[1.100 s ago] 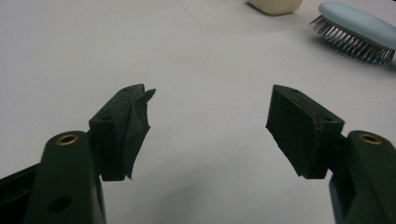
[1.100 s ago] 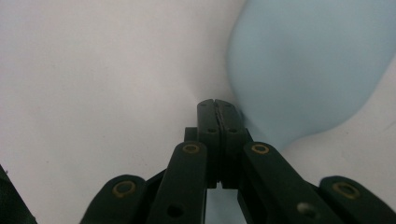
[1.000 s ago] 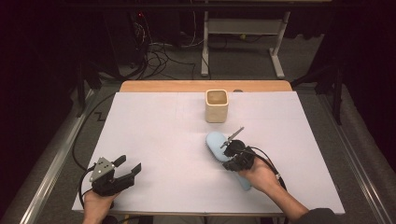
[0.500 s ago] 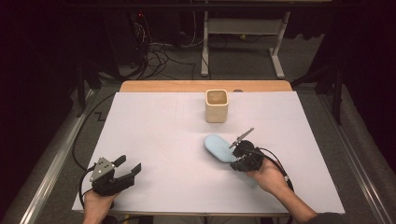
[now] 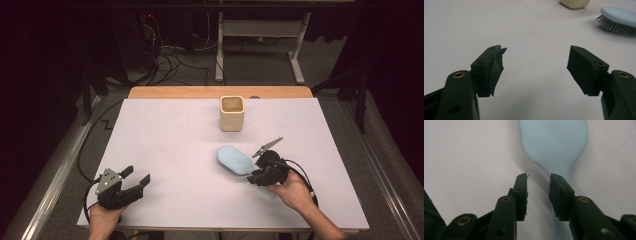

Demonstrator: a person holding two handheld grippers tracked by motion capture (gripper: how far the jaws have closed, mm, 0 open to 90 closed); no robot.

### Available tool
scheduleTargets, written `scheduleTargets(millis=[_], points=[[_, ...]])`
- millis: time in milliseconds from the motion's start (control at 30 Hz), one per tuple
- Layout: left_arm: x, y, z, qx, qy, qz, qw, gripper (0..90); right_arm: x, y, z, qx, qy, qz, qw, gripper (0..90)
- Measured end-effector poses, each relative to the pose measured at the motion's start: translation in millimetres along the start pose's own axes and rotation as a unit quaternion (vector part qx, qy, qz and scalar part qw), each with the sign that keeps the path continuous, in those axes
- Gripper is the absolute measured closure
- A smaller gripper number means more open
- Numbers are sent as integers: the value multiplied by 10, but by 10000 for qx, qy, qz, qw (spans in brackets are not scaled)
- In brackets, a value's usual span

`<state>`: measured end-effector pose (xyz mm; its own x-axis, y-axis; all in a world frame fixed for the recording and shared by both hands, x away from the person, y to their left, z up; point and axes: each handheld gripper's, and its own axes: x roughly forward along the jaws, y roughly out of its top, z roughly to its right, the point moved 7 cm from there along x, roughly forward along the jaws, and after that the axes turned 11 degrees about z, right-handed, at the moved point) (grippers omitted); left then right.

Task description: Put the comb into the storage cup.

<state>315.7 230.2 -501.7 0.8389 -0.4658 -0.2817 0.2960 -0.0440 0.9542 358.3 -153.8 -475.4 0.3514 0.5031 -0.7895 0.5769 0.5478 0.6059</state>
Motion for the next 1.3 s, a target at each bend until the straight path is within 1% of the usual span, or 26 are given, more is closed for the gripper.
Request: scheduleTargets(millis=[100, 200, 433, 500, 567, 633, 700, 733, 767, 833, 900, 933, 967, 1000, 1033, 1067, 1100, 1133, 1200, 1267, 1300], points=[[0, 1, 2, 7, -1, 1, 10000, 293, -40, 4, 16, -20, -99, 43, 9999, 556], [-1, 2, 2, 13, 6, 3, 10000, 293, -52, 0, 44, 18, -201, 27, 9998, 458], [-5, 6, -11, -6, 49, 9, 10000, 292, 12, -7, 113, 54, -341, -42, 9994, 360], [-5, 7, -11, 2, 53, 12, 10000, 292, 44, -15, 118, 88, -410, -118, 9991, 310], [-7, 8, -13, 0, 55, 12, 10000, 292, 90, -23, 128, 7, -438, -209, 9988, 288], [-8, 8, -15, 1, 56, 12, 10000, 292, 122, -30, 127, 19, -460, -279, 9986, 257], [-6, 8, -10, -5, 48, 15, 10000, 292, 163, -31, 137, 22, -436, -342, 9985, 272], [-7, 8, -9, 2, 39, 12, 10000, 293, 179, -33, 132, 66, -447, -377, 9983, 275], [-8, 9, -8, 5, 37, 11, 10000, 294, 198, -30, 147, -1, -485, -375, 9981, 274], [-7, 10, -7, 5, 35, 14, 10000, 295, 222, -32, 157, -20, -520, -431, 9977, 274], [-6, 10, -5, 7, 29, 12, 10000, 295, 253, -39, 166, 35, -564, -509, 9971, 281], [-6, 11, -3, 7, 26, 15, 10000, 295, 269, -43, 181, -5, -574, -548, 9968, 286], [-6, 12, -2, 14, 27, 17, 10000, 296, 284, -48, 186, 24, -608, -590, 9964, 292], [-7, 13, -1, 17, 26, 22, 10000, 297, 302, -52, 186, 45, -635, -620, 9960, 307], [-8, 14, 0, 18, 24, 19, 10000, 299, 316, -51, 191, -25, -666, -628, 9958, 331], [-7, 14, 0, 15, 25, 23, 10000, 300, 331, -51, 188, -72, -752, -648, 9950, 345], [-5, 13, 1, 9, 21, 17, 10000, 300, 333, -44, 188, -105, -763, -649, 9949, 367], [-4, 12, 2, 11, 19, 13, 10000, 299, 335, -32, 175, -67, -764, -629, 9951, 399], [-2, 11, 6, 16, 11, 5, 10000, 299, 341, -18, 182, -139, -740, -648, 9951, 439], [-2, 11, 10, 19, 1, 6, 10000, 299, 344, -5, 176, -40, -768, -688, 9947, 471], [-1, 11, 10, 27, -3, 4, 10000, 299, 350, 5, 185, -81, -767, -697, 9946, 487]])
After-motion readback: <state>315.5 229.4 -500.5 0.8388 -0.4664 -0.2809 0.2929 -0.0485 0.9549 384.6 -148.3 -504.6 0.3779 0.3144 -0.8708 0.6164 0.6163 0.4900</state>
